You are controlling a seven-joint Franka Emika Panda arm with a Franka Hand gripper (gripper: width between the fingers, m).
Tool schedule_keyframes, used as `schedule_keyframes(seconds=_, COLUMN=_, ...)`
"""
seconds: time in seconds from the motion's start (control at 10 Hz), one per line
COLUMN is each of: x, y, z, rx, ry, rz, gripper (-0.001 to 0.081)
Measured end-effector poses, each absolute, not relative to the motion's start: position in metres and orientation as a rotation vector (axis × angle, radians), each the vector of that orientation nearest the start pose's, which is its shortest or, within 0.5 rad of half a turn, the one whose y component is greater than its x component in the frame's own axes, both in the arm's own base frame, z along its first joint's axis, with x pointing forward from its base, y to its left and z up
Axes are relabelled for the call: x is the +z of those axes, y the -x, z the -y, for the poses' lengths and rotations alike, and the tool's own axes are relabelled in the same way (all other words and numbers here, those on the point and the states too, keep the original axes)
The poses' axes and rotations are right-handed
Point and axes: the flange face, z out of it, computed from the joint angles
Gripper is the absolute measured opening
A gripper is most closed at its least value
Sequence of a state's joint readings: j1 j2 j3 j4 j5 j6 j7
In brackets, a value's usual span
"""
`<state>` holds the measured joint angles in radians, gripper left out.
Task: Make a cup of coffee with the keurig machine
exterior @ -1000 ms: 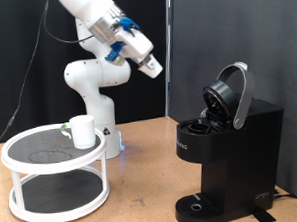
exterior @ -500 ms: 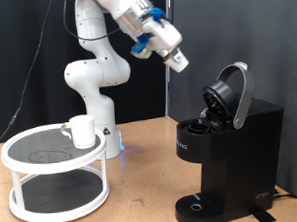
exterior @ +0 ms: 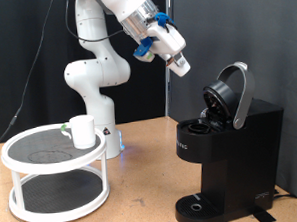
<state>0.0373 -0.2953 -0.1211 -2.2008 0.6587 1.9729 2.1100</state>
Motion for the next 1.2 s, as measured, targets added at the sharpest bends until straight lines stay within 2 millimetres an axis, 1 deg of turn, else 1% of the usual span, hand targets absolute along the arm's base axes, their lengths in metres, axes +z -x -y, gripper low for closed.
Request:
schedule_keyframes(seconds=0.3, x=0.493, y=-0.482, z=-0.006, rx=0.663, ry=0.947, rz=-2.548, gripper=0.0362)
schedule_keyframes(seconds=0.6, x=0.463, y=-0.488, z=-0.024, rx=0.638, ry=0.962, rz=-2.575, gripper=0.0362)
schedule_keyframes(seconds=1.0, x=0.429, y=-0.494, z=-0.046, rx=0.625, ry=0.991, rz=-2.606, gripper=0.0362)
schedule_keyframes(seconds=1.2, x=0.417, y=-0.495, z=-0.051, rx=0.619, ry=0.992, rz=-2.618, gripper=0.0362)
